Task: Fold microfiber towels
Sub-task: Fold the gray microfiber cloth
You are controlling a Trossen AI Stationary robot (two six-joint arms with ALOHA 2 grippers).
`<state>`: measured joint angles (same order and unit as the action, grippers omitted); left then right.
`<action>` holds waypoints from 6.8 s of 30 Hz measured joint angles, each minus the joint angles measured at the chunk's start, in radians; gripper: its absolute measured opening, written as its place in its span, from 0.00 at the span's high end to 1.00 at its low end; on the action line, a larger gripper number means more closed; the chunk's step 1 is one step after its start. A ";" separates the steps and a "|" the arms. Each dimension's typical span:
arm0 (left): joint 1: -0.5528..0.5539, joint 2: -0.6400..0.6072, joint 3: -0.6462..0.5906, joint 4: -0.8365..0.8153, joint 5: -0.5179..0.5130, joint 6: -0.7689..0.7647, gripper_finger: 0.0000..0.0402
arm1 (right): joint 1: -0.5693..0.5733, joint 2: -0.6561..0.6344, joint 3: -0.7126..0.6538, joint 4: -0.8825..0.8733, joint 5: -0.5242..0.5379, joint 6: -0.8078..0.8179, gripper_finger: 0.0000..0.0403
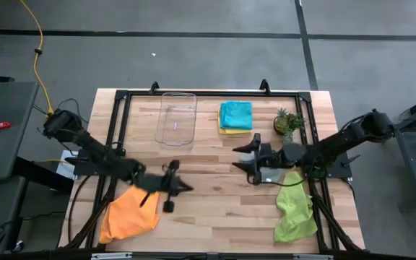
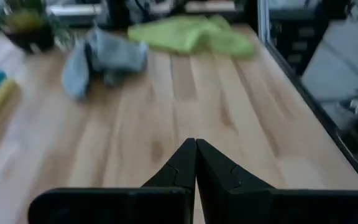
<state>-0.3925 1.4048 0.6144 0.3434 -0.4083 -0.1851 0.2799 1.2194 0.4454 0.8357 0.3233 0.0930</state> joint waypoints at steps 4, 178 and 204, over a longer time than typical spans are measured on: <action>0.135 -0.005 0.000 0.134 0.124 0.086 1.00 | 0.049 0.000 0.011 -0.006 -0.001 -0.059 0.40; 0.033 -0.059 0.106 -0.549 -0.086 -0.040 1.00 | 0.049 0.521 0.634 -1.100 -0.050 0.106 0.44; 0.033 -0.058 0.105 -0.526 -0.071 -0.048 1.00 | 0.207 0.647 0.634 -1.299 0.117 0.022 0.61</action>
<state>-0.3595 1.3464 0.7197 -0.1827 -0.4791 -0.2329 0.4869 1.8660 1.0794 -0.4632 0.4398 0.1150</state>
